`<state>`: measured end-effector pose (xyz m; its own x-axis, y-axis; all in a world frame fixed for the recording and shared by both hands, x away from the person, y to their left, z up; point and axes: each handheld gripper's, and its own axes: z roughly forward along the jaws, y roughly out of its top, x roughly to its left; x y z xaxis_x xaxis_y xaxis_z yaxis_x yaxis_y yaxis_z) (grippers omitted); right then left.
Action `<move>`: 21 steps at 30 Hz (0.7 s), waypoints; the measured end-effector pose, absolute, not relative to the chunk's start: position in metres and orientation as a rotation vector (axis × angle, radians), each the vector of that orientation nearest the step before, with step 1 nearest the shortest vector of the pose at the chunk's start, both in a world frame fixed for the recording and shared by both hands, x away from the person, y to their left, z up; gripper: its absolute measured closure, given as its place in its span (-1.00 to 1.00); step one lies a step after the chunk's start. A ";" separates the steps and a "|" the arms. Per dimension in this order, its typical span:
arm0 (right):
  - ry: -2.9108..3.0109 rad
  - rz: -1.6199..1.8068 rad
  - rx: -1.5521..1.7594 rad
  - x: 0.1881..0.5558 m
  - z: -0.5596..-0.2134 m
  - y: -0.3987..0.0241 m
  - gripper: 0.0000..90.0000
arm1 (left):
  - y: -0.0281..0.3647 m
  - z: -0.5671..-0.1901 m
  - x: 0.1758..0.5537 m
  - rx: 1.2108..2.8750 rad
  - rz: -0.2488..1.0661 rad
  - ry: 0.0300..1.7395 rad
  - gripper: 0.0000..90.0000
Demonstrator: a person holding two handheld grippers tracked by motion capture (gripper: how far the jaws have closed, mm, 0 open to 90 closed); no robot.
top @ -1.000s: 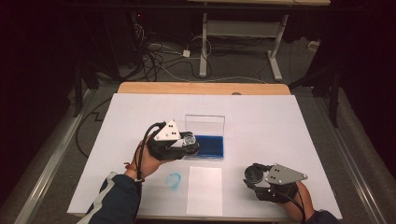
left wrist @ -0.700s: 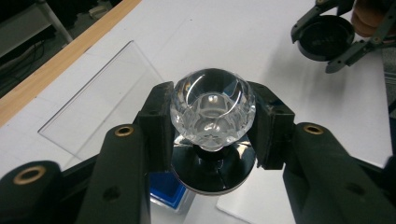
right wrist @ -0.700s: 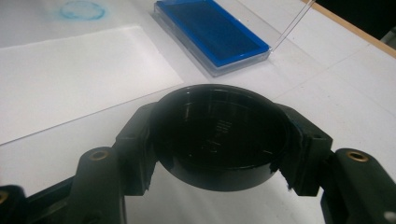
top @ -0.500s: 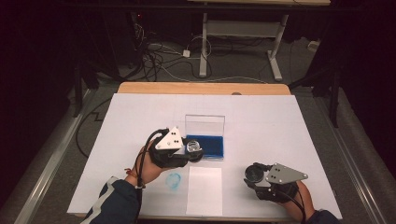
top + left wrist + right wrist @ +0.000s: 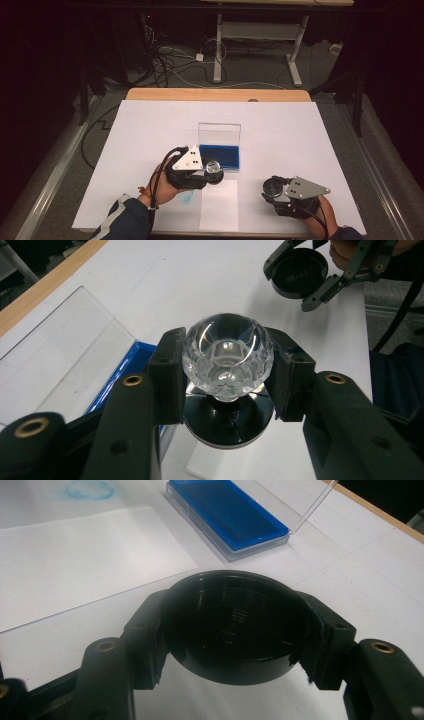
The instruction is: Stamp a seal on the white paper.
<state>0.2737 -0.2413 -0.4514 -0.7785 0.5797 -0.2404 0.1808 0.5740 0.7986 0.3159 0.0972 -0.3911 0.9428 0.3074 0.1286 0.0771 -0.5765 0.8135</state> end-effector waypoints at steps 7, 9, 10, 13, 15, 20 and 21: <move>2.326 1.094 0.608 0.273 -0.452 -0.241 -0.14 | 0.091 -0.399 0.306 2.195 0.298 0.235 0.20; 2.324 1.094 0.607 0.273 -0.452 -0.241 -0.14 | 0.088 -0.403 0.304 2.201 0.281 0.227 0.20; 2.325 1.094 0.606 0.273 -0.452 -0.241 -0.14 | 0.087 -0.405 0.302 2.207 0.280 0.224 0.20; 2.328 1.092 0.606 0.273 -0.452 -0.240 -0.14 | 0.083 -0.411 0.300 2.231 0.266 0.205 0.20; 2.328 1.091 0.605 0.273 -0.452 -0.240 -0.14 | 0.081 -0.415 0.299 2.234 0.250 0.198 0.20; 2.331 1.083 0.599 0.273 -0.453 -0.240 -0.14 | 0.077 -0.423 0.297 2.243 0.239 0.199 0.20; 2.331 1.082 0.598 0.273 -0.453 -0.240 -0.14 | 0.076 -0.424 0.297 2.253 0.233 0.193 0.20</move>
